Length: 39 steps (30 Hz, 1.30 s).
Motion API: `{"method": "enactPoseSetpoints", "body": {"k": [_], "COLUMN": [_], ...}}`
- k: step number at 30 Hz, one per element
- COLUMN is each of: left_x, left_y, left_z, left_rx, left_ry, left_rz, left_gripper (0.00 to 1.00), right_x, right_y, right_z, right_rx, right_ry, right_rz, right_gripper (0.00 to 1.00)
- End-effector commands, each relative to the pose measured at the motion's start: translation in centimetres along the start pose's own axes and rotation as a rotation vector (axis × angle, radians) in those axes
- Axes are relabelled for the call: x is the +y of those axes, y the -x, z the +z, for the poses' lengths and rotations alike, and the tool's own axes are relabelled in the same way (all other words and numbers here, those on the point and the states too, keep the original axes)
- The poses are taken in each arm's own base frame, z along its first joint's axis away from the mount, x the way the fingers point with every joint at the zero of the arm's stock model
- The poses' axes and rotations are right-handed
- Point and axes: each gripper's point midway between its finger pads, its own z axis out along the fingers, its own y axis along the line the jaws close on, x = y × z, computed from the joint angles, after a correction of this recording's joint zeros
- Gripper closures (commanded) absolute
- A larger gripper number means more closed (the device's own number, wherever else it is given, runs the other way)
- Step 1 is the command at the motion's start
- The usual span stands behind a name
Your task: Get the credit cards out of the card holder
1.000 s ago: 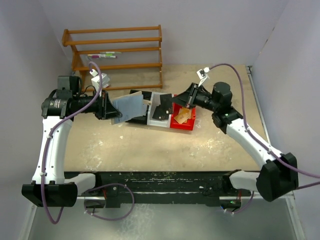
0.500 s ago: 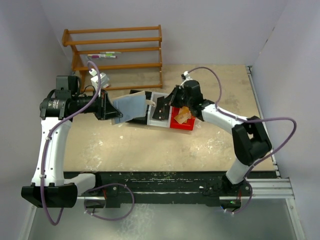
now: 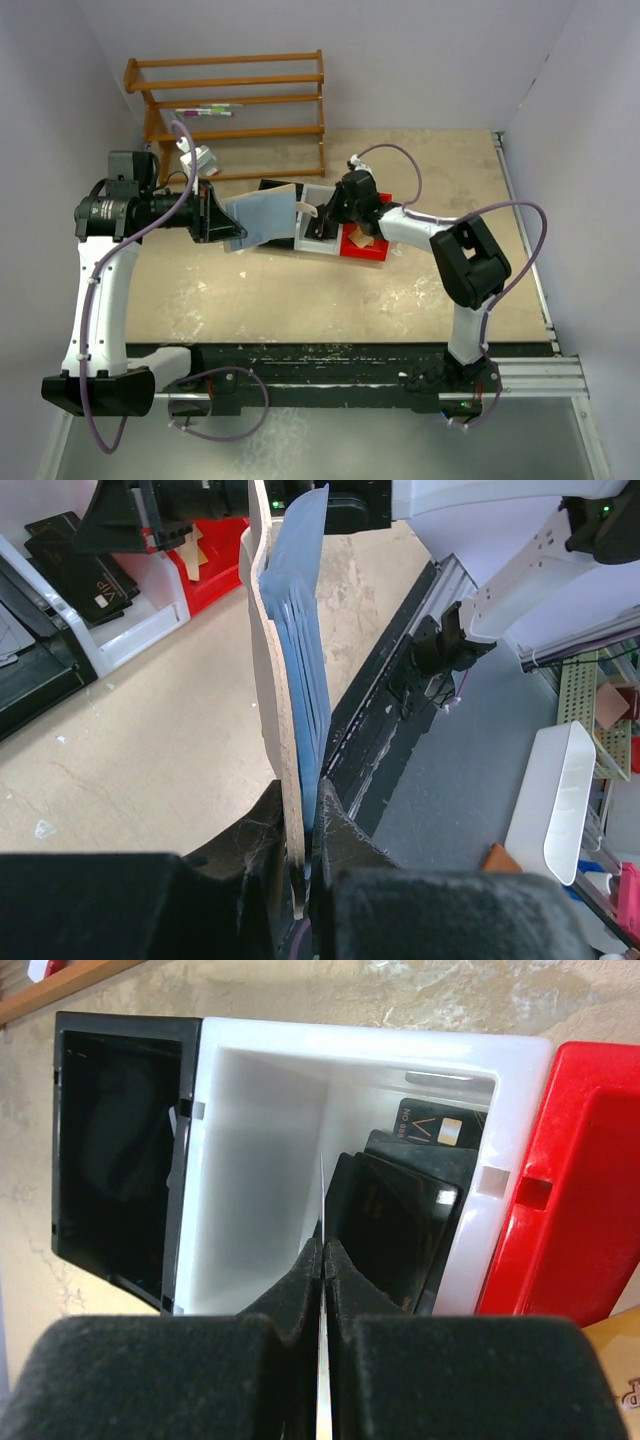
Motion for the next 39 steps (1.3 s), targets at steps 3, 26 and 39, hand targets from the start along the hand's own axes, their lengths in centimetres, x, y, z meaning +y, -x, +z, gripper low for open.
{"method": "enactPoseSetpoints", "body": {"k": [3, 26, 39], "left_x": [-2.9, -5.1, -4.7], "left_y": [1.3, 2.3, 1.6], "left_z": [-0.8, -1.0, -0.6], "left_rx": [-0.05, -0.073, -0.066], "left_ry": [-0.089, -0.236, -0.25], "left_rz": [0.087, 0.071, 0.024], "left_gripper": [1.0, 0.99, 0.99], "right_x": [1.7, 17.0, 24.2], "right_y": [3.2, 6.4, 6.0], "right_z": [-0.7, -23.6, -32.0], "right_rx": [-0.098, -0.186, -0.268], "right_ry": [-0.001, 0.843, 1.171], "right_rz": [-0.057, -0.229, -0.269], "right_gripper": [1.0, 0.04, 0.0]}}
